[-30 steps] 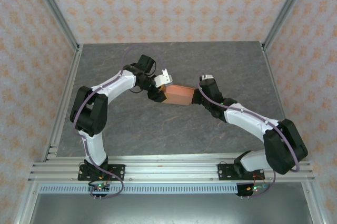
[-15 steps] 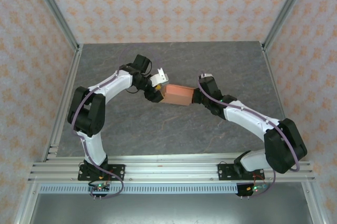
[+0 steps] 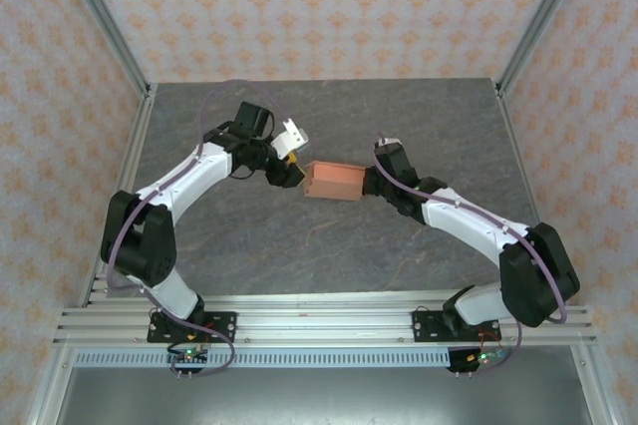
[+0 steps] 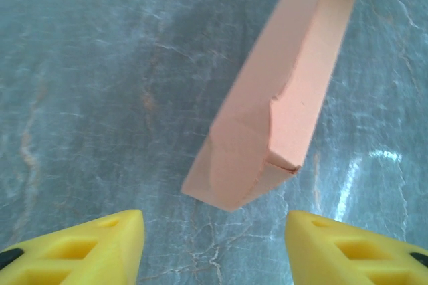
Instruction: Fold the paper box
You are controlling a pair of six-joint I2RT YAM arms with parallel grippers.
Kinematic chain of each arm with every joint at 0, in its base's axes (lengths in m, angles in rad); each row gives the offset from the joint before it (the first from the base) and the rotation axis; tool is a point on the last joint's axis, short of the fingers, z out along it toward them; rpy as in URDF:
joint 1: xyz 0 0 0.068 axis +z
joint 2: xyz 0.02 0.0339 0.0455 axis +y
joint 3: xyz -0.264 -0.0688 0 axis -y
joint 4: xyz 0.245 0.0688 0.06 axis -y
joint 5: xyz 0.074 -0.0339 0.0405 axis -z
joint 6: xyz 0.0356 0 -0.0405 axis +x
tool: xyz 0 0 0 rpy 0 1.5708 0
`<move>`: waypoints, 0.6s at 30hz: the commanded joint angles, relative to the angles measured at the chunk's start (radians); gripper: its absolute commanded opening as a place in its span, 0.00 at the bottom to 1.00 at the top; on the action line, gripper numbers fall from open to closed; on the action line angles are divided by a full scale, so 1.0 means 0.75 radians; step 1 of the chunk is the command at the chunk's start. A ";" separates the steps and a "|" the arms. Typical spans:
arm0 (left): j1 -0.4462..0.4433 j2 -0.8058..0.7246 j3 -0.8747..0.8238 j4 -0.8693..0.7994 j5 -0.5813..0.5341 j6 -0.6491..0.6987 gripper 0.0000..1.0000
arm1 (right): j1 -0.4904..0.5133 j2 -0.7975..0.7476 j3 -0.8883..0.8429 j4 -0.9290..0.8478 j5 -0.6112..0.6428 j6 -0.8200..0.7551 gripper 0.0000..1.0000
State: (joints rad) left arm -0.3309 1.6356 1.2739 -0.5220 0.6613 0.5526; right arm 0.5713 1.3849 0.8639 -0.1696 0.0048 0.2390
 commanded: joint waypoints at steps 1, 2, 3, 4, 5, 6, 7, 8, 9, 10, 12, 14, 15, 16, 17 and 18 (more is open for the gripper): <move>-0.039 -0.031 0.006 0.034 -0.146 -0.118 0.56 | 0.008 0.015 0.032 -0.048 0.043 -0.013 0.00; -0.052 -0.026 0.016 0.022 -0.168 -0.110 0.56 | 0.008 0.017 0.031 -0.050 0.044 -0.012 0.00; -0.063 -0.013 0.038 -0.001 -0.184 -0.098 0.56 | 0.007 0.017 0.030 -0.048 0.044 -0.012 0.00; -0.077 0.001 0.064 -0.023 -0.200 -0.093 0.55 | 0.008 0.015 0.030 -0.048 0.043 -0.012 0.00; -0.085 0.013 0.082 -0.038 -0.213 -0.089 0.53 | 0.007 0.016 0.030 -0.047 0.043 -0.012 0.00; -0.099 0.029 0.108 -0.064 -0.227 -0.084 0.52 | 0.008 0.014 0.030 -0.047 0.043 -0.010 0.00; -0.110 0.042 0.129 -0.084 -0.236 -0.078 0.51 | 0.010 0.014 0.030 -0.047 0.043 -0.010 0.00; -0.118 0.052 0.145 -0.093 -0.246 -0.076 0.50 | 0.010 0.013 0.031 -0.047 0.044 -0.011 0.00; -0.127 0.063 0.160 -0.099 -0.256 -0.076 0.49 | 0.011 0.013 0.031 -0.046 0.045 -0.011 0.00; -0.133 0.069 0.174 -0.107 -0.265 -0.077 0.47 | 0.012 0.013 0.032 -0.045 0.044 -0.011 0.00; -0.149 0.083 0.201 -0.123 -0.284 -0.076 0.43 | 0.014 0.018 0.037 -0.046 0.045 -0.010 0.00; -0.159 0.093 0.220 -0.140 -0.299 -0.071 0.41 | 0.014 0.020 0.036 -0.047 0.045 -0.012 0.00; -0.162 0.098 0.229 -0.148 -0.306 -0.072 0.38 | 0.014 0.019 0.039 -0.047 0.046 -0.012 0.00; -0.164 0.100 0.235 -0.158 -0.313 -0.070 0.36 | 0.013 0.020 0.039 -0.048 0.045 -0.012 0.00; -0.166 0.103 0.237 -0.162 -0.321 -0.070 0.33 | 0.015 0.021 0.041 -0.047 0.045 -0.012 0.00; -0.166 0.102 0.240 -0.163 -0.323 -0.070 0.30 | 0.016 0.023 0.042 -0.047 0.045 -0.012 0.00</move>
State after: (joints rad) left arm -0.4469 1.7035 1.4220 -0.5941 0.4610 0.4973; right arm 0.5751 1.3865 0.8646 -0.1719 0.0090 0.2390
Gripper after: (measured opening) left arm 0.324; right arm 0.038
